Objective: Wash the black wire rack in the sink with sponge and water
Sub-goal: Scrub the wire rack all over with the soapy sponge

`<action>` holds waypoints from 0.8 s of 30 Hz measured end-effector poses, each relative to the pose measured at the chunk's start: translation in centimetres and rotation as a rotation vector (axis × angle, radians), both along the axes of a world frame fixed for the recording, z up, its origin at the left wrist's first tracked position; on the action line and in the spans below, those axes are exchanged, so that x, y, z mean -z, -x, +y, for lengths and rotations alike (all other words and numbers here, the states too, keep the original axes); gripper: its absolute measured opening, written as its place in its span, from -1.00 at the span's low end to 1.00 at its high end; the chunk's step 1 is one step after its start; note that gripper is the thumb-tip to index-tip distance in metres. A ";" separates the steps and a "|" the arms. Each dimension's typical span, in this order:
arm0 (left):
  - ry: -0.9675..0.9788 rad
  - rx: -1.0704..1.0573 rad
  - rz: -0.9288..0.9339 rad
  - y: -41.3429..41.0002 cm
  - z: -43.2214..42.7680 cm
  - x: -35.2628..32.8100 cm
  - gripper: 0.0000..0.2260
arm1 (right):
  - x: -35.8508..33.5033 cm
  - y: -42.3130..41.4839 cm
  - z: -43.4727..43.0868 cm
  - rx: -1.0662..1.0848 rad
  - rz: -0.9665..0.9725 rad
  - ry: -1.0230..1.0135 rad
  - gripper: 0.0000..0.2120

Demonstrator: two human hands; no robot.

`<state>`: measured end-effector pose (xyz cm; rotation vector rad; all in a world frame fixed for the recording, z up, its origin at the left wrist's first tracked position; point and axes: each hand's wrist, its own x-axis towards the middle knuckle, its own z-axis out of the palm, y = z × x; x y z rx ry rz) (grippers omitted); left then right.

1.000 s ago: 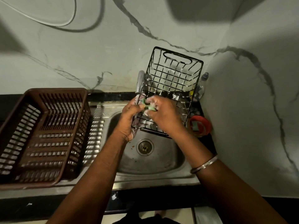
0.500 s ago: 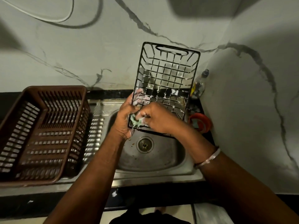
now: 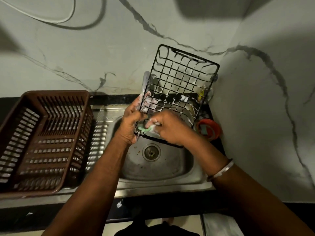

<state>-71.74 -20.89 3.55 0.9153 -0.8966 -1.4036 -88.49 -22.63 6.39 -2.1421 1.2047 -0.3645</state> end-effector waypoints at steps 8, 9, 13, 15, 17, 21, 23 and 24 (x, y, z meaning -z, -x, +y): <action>0.024 -0.028 0.012 0.4 -0.3 -1.0 -0.37 | 1.0 0.5 0.8 0.072 0.030 0.091 -0.71; 0.035 -0.038 0.008 0.3 -0.4 -1.3 -0.37 | 0.9 0.5 0.9 0.083 -0.008 0.117 -0.72; 0.069 -0.032 -0.053 0.0 0.0 -1.2 -0.34 | 0.6 0.1 1.9 0.032 -0.117 0.096 -0.73; 0.072 -0.055 -0.092 0.0 -0.3 -1.3 -0.30 | 0.6 0.0 1.9 0.051 -0.150 0.132 -0.72; 0.086 -0.057 -0.125 -0.1 -0.6 -1.6 -0.24 | 0.4 -0.2 2.2 -0.017 -0.210 0.185 -0.75; 0.079 -0.014 -0.089 -0.1 -0.2 -1.4 -0.24 | -0.1 1.4 1.5 -0.113 -0.137 0.179 -0.78; 0.067 -0.027 -0.102 0.1 0.0 -1.5 -0.24 | -0.1 0.5 1.8 -0.140 -0.127 0.232 -0.77; 0.068 -0.043 -0.119 0.1 0.0 -1.5 -0.24 | -0.1 0.0 2.3 -0.156 -0.148 0.264 -0.77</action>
